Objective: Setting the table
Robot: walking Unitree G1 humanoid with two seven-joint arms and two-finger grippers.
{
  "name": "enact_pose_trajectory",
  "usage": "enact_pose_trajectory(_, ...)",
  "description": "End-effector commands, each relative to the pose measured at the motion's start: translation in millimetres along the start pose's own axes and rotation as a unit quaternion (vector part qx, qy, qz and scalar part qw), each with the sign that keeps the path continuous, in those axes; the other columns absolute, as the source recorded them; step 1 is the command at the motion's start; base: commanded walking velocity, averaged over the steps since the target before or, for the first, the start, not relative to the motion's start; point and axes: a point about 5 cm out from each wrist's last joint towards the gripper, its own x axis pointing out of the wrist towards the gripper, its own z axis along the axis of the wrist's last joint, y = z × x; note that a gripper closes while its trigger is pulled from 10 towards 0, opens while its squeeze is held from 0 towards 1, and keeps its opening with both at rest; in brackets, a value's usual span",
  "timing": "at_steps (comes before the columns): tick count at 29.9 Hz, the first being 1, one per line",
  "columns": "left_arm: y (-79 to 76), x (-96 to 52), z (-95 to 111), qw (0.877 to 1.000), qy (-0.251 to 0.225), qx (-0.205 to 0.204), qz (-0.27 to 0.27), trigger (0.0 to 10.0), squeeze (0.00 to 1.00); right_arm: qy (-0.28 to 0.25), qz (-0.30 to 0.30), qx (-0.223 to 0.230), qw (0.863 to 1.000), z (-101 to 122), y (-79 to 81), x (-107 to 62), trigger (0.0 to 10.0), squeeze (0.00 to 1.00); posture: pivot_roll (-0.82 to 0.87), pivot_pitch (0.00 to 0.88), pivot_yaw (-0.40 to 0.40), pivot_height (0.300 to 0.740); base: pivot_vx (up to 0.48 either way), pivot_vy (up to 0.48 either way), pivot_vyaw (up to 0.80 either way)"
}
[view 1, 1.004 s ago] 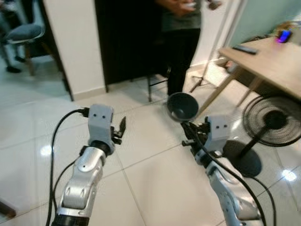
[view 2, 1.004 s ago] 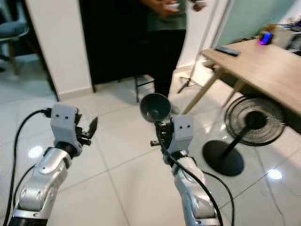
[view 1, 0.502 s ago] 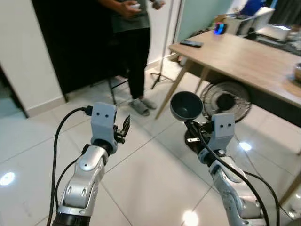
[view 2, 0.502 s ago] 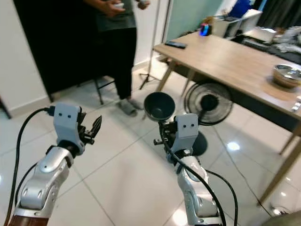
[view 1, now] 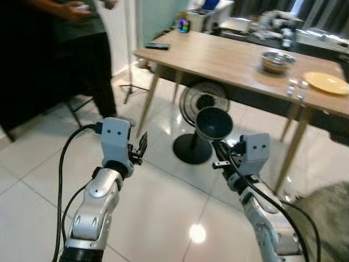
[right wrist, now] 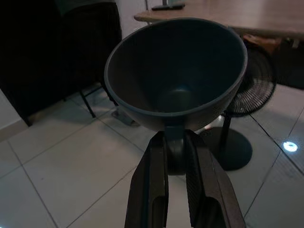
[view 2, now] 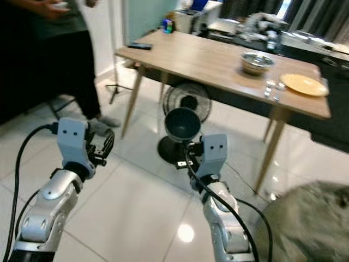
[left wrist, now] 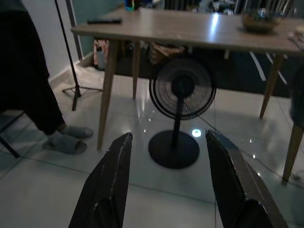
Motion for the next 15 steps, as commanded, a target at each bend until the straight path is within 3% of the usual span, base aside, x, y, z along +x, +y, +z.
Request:
enact_pose_trajectory(1, -1.6, -0.4, -2.7, 1.000, 0.009, 0.000, -0.002, 10.0, 0.00, 0.003, -0.007, -0.003, 1.000, -0.6, -4.3, -1.7, 10.0, 0.00, -0.08, 0.007, 0.041, 0.740, 0.000, 0.000, -0.79)
enact_pose_trajectory(15, -1.1, 0.5, -2.1, 1.000, 0.008, 0.004, 0.000, 10.0, 0.00, 0.002, -0.008, -0.002, 1.000, -1.0, -3.8, -1.1, 10.0, 0.00, -0.07, 0.006, 0.041, 0.740, 0.000, 0.000, -0.79)
